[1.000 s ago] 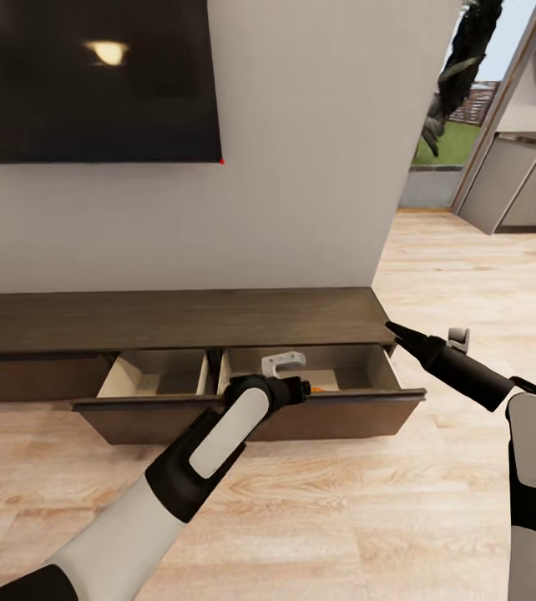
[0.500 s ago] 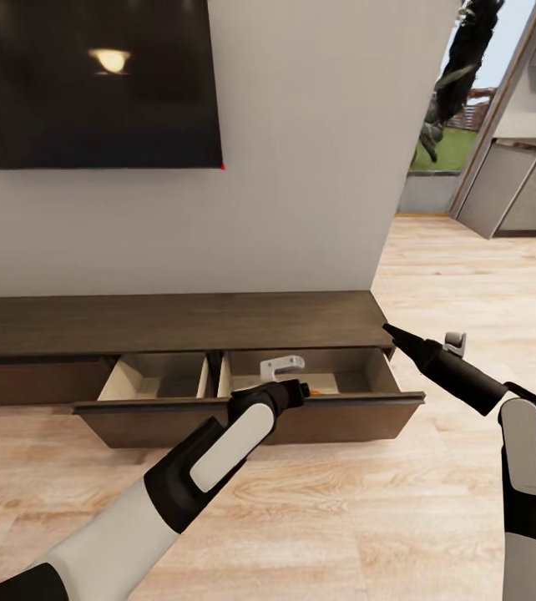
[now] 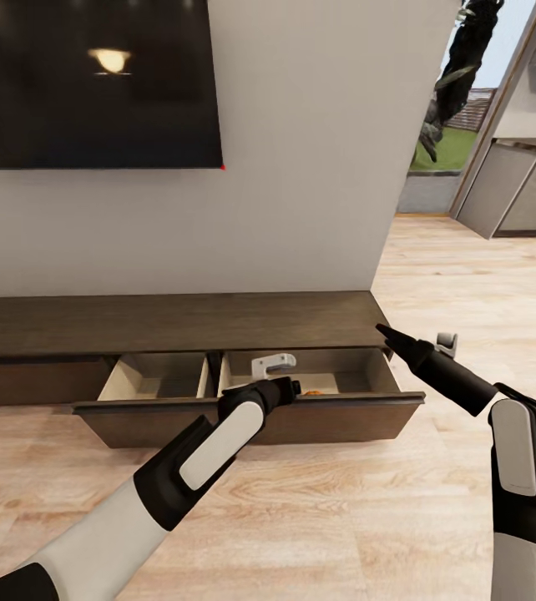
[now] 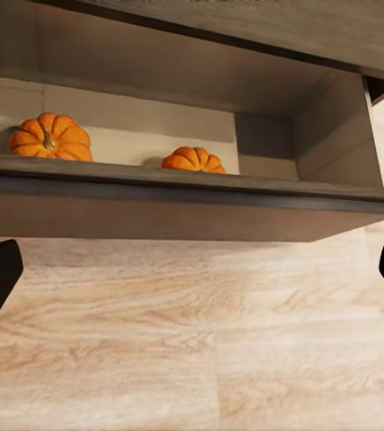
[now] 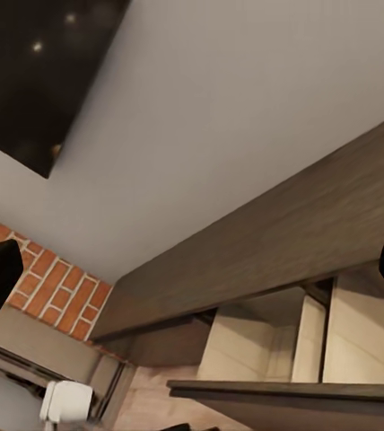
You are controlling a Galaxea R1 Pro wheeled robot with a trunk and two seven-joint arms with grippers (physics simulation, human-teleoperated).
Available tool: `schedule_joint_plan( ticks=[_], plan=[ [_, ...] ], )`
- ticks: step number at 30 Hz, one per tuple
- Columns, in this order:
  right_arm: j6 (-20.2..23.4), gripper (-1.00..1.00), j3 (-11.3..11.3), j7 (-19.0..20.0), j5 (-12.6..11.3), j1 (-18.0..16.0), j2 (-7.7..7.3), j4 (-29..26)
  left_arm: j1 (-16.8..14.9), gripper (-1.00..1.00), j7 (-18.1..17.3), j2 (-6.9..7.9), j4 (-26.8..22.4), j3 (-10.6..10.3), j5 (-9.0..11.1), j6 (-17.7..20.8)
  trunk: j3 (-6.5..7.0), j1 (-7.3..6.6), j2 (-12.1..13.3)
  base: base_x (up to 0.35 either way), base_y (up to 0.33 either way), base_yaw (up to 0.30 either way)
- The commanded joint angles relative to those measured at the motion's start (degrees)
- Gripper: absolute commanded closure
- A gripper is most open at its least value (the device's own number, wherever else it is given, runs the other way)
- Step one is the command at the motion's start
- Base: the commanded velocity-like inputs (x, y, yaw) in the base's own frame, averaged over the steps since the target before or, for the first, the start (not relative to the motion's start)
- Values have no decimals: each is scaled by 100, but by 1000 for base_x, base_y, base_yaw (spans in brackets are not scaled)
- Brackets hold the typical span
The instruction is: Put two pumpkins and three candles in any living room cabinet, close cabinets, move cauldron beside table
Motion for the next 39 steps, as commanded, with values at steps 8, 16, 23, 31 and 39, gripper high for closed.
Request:
schedule_joint_plan(
  ticks=[8,16,23,31,39],
  plan=[
    [14,-100,-10,31,18,28,10,-4,-6,-100,40,223,-83,-13,29,19,6,-1,-2,0,0,0],
    [-349,-100,-11,-94,603,148,29,-6,288,-100,848,454,-253,-168,61,-4,73,-1,-2,0,0,0],
    [-1504,-100,-3,-221,2298,501,493,4,557,-100,1458,499,-166,-432,78,-429,136,-1,-2,0,0,0],
    [-3941,-100,33,-334,4435,1037,1083,1646,980,-100,1678,848,744,-2244,10,-3154,159,-1,-2,0,0,0],
    [-5377,-100,49,-1334,4529,1054,1068,3564,995,-100,1781,869,1844,-2863,45,-4071,141,21,-42,0,0,0]
  ],
)
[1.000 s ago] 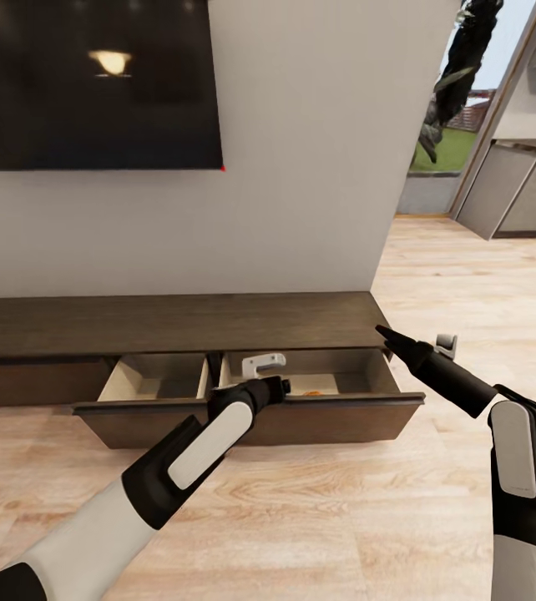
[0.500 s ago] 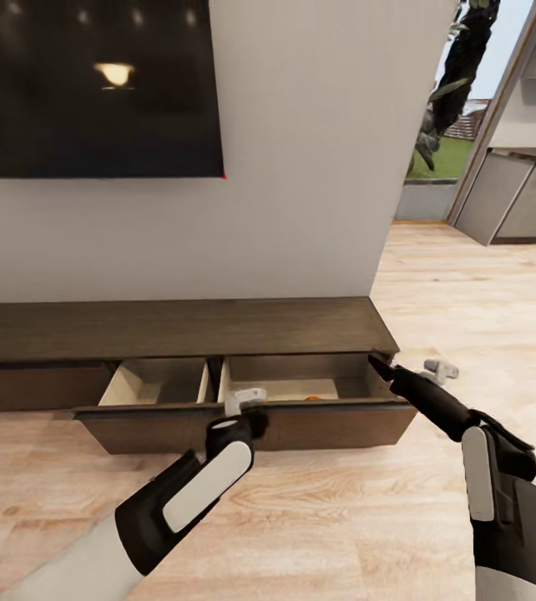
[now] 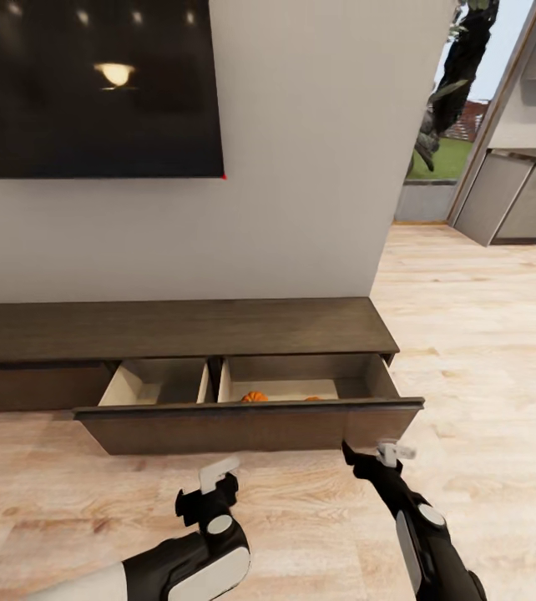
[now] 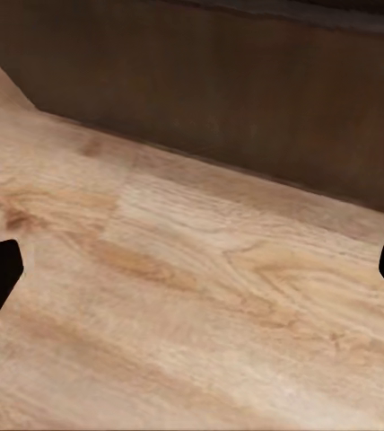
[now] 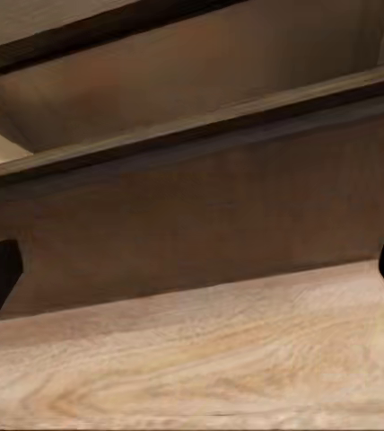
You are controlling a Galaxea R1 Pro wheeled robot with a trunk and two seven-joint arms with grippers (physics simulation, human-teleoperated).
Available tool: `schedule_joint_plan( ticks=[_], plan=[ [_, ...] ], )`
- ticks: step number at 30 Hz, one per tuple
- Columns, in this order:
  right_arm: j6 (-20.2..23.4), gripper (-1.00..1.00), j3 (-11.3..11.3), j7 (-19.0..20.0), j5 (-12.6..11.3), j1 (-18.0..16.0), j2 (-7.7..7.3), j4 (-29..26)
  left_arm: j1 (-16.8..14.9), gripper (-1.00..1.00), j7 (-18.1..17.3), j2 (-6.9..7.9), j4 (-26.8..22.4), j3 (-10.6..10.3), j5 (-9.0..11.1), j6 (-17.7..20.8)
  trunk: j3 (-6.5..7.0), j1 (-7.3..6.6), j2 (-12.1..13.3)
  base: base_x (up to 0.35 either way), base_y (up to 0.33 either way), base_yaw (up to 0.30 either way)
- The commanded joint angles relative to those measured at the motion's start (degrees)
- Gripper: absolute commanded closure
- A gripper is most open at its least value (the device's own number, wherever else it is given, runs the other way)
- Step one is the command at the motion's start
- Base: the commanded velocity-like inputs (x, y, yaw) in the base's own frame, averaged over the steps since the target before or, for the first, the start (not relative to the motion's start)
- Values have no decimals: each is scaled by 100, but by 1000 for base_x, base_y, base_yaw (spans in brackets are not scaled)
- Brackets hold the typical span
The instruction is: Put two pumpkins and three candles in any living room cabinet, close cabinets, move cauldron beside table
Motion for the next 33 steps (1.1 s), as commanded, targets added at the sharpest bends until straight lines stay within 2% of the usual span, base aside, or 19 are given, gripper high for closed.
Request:
schedule_joint_plan(
  ticks=[1,4,8,10,12,13,14,15,17,19,20,21,23,24,26,27,28,33],
  plan=[
    [-107,-100,-34,-29,56,-6,5,196,-5,-100,-7,11,180,-38,44,-80,-23,22,-44,0,0,0],
    [-320,-100,-39,-111,60,-6,2,500,-2,-100,-38,24,594,-48,143,-131,-77,88,-164,0,0,0],
    [-585,-100,-41,-329,66,-8,-13,1035,0,-100,-203,35,976,-33,505,-191,-149,176,-325,0,0,0],
    [-840,-100,-41,-486,67,-11,-37,1309,0,-100,-501,43,1123,-26,688,-202,-184,219,-405,0,0,0],
    [-1269,-100,-41,-727,64,-16,-56,1626,0,-100,-1208,52,1324,-15,880,-206,-220,263,-485,0,0,0],
    [-1370,-100,-41,-789,64,-18,-59,1698,0,-100,-1418,55,1395,-10,923,-206,-238,285,-525,0,0,0],
    [-1720,-100,-41,-1069,63,-27,-66,2038,0,-100,-2424,54,1921,82,1155,-201,-256,307,-566,0,0,0],
    [-1757,-100,-41,-1111,63,-28,-67,2098,0,-100,-2584,51,2029,114,1200,-200,-274,329,-606,0,0,0],
    [-1850,-100,-41,-1238,64,-47,-71,2373,0,-100,-3048,34,2466,310,1314,-203,-310,373,-686,0,0,0],
    [-1908,-100,-41,-1395,68,-98,-76,2772,0,-100,-3285,20,2956,572,1367,-212,-346,417,-766,0,0,0],
    [-1945,-100,-41,-1468,69,-121,-77,2877,0,-100,-3328,17,3101,629,1376,-216,-364,439,-806,0,0,0],
    [-2147,-100,-46,-1886,53,-161,-78,3064,0,-100,-3637,16,3485,763,1442,-209,-382,461,-846,0,0,0],
    [-2199,-100,-48,-2220,39,-188,-78,3220,0,-100,-4079,14,3684,971,1585,-197,-418,505,-927,0,0,0],
    [-2221,-100,-49,-2418,27,-282,-78,3391,0,-100,-4560,11,3883,1283,1752,-181,-436,527,-967,0,0,0],
    [-2228,-100,-50,-2506,24,-384,-78,3503,0,-100,-4999,-3,4037,1548,1842,-187,-472,571,-1047,0,0,0],
    [-2229,-100,-50,-2518,25,-400,-78,3520,0,-100,-5091,-5,4059,1591,1852,-189,-490,593,-1087,0,0,0],
    [-2231,-100,-50,-2565,26,-441,-78,3559,0,-100,-5333,-11,4116,1682,1873,-201,-508,615,-1127,0,0,0],
    [-2231,-100,-54,-2798,15,-505,-70,3584,0,-100,-5486,-17,4153,1713,1870,-332,-597,725,-1328,0,0,0]
  ],
)
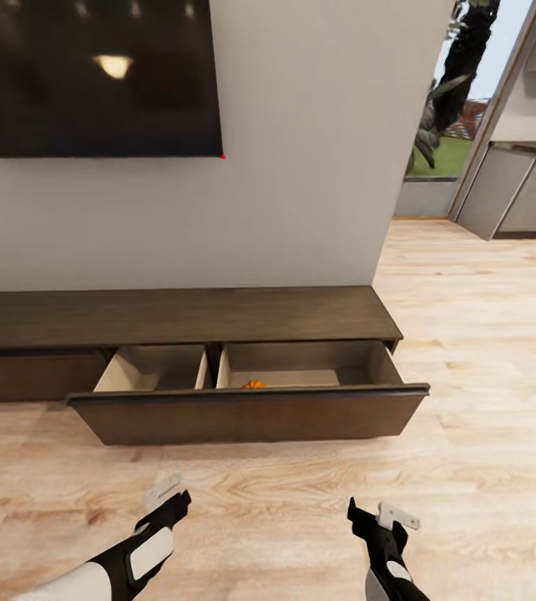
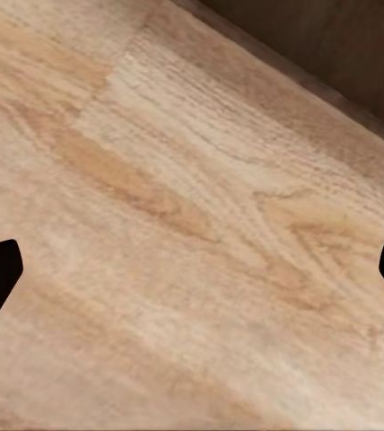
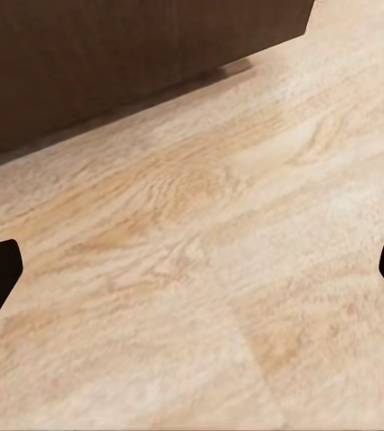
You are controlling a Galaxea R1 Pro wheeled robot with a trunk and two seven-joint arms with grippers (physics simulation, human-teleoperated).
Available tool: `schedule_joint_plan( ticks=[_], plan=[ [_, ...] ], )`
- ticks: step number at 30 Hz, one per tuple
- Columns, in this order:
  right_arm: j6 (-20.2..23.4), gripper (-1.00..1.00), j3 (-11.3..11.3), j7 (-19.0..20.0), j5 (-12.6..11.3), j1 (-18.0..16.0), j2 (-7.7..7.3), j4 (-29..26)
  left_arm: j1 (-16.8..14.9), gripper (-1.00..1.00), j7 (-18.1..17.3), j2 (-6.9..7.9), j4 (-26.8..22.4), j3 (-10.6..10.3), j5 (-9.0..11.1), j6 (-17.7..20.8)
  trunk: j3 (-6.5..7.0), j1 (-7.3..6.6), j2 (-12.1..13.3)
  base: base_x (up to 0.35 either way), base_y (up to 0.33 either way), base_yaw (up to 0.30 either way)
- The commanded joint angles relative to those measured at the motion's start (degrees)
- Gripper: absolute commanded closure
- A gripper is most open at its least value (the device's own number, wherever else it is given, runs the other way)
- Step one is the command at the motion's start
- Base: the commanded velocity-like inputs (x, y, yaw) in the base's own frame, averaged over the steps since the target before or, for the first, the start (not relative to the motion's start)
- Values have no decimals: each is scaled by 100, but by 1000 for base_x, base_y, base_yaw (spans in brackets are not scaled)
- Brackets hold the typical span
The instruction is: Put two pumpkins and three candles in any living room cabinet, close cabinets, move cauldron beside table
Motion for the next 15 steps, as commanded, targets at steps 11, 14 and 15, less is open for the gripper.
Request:
schedule_joint_plan(
  ticks=[11,14,15],
  plan=[
    [-11,-100,-48,-433,-517,-155,13,-15,-3,-100,39,-63,-23,-382,-391,-492,-203,241,-445,0,0,0],
    [-11,-100,-44,-433,-551,-156,11,-27,-3,-100,40,-79,-31,-401,-413,-496,-256,307,-565,0,0,0],
    [-6,-100,-35,-432,-555,-156,12,-37,-3,-100,38,-81,-45,-402,-422,-497,-274,329,-605,0,0,0]
  ],
)
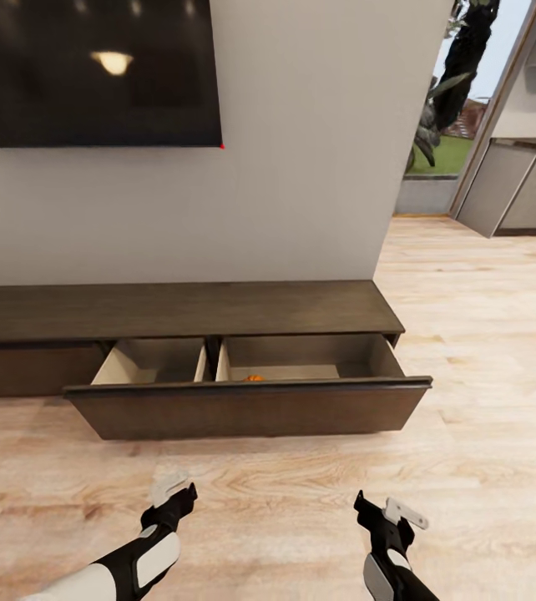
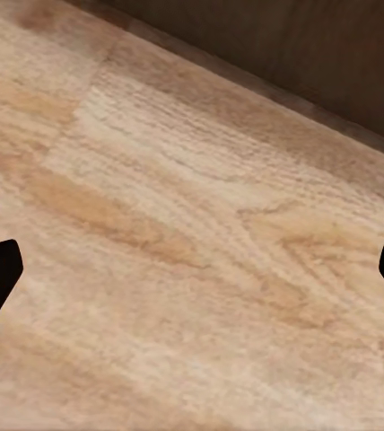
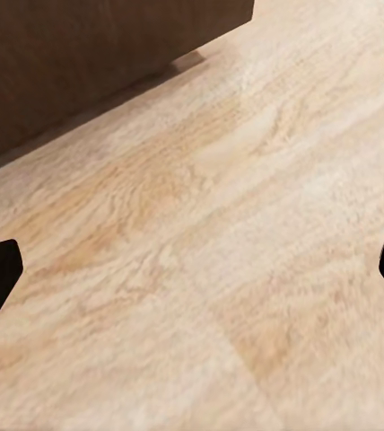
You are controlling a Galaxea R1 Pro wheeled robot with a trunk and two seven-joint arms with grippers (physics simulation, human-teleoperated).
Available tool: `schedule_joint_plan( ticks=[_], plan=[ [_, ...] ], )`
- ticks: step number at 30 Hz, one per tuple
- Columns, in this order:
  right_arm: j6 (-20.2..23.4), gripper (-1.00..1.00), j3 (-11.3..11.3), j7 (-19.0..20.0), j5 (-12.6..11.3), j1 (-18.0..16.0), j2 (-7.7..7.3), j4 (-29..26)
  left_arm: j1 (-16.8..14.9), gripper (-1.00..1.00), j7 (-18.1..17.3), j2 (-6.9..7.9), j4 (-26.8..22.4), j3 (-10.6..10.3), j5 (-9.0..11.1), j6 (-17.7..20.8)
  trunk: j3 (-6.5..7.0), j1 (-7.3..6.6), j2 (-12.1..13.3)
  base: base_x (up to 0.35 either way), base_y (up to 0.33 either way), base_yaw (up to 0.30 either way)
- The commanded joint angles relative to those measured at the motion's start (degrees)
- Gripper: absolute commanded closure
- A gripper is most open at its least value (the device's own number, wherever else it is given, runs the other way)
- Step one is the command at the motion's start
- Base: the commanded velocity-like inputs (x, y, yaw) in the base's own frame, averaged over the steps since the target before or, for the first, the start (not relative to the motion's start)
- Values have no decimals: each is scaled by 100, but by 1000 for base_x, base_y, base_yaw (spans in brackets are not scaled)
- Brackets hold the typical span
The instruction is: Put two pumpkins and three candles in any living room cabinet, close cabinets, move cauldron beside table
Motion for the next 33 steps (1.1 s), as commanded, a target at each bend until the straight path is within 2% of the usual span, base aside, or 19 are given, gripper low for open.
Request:
schedule_joint_plan(
  ticks=[1,4,6,8,10,11,12,13,14,15,16,18,19,20,21,25,27,30,33],
  plan=[
    [-5,-100,-3,-8,10,-10,4,-9,-4,-100,43,7,-33,-48,26,-7,-23,22,-44,0,0,0],
    [76,-100,16,5,40,-238,22,-28,-4,-100,28,-31,-122,-53,-35,188,-77,87,-164,0,0,0],
    [301,-100,21,15,50,-470,27,-17,-6,-100,28,-40,-241,-52,-181,396,-113,131,-244,0,0,0],
    [702,-100,24,11,56,-675,32,-24,-27,-100,39,-29,-419,-44,-378,691,-149,175,-324,0,0,0],
    [1273,-100,25,6,55,-845,44,-68,-137,-100,59,40,-807,-12,-551,1049,-185,219,-404,0,0,0],
    [1514,-100,26,7,54,-913,54,-116,-190,-100,65,139,-1066,19,-595,1167,-203,241,-445,0,0,0],
    [1841,-100,26,7,49,-1009,68,-227,-237,-100,70,349,-1524,95,-627,1284,-221,263,-485,0,0,0],
    [1948,-100,26,7,48,-1031,71,-280,-246,-100,71,423,-1689,125,-632,1309,-238,285,-525,0,0,0],
    [2172,-100,36,9,46,-1063,76,-403,-260,-100,74,564,-1998,169,-639,1349,-256,307,-565,0,0,0],
    [2390,-100,75,22,47,-1083,77,-537,-269,-100,91,697,-2235,191,-640,1373,-274,329,-605,0,0,0],
    [2608,-100,208,117,48,-1101,73,-711,-277,-100,171,842,-2423,201,-631,1386,-292,351,-645,0,0,0],
    [2671,-100,327,253,48,-1108,71,-777,-280,-100,251,894,-2418,200,-624,1390,-328,395,-725,0,0,0],
    [2492,-100,597,585,59,-1114,77,-844,-283,-100,365,907,-2044,167,-641,1373,-346,417,-765,0,0,0],
    [2406,-100,646,622,61,-1112,79,-855,-284,-100,373,901,-1963,161,-647,1370,-364,439,-806,0,0,0],
    [2108,-100,849,697,84,-1099,80,-880,-284,-100,382,880,-1762,150,-650,1363,-382,461,-846,0,0,0],
    [1755,-100,1339,761,121,-1071,77,-902,-285,-100,389,847,-1495,142,-637,1294,-454,549,-1006,0,0,0],
    [1707,-100,1431,768,124,-1061,76,-905,-285,-100,390,787,-1335,140,-633,1169,-490,593,-1086,0,0,0],
    [1667,-100,1513,779,123,-1052,80,-907,-285,-100,378,550,-891,141,-642,759,-544,659,-1207,0,0,0],
    [1659,-100,1528,780,123,-1047,83,-908,-285,-100,375,466,-766,145,-652,659,-598,724,-1327,0,0,0]
  ],
)
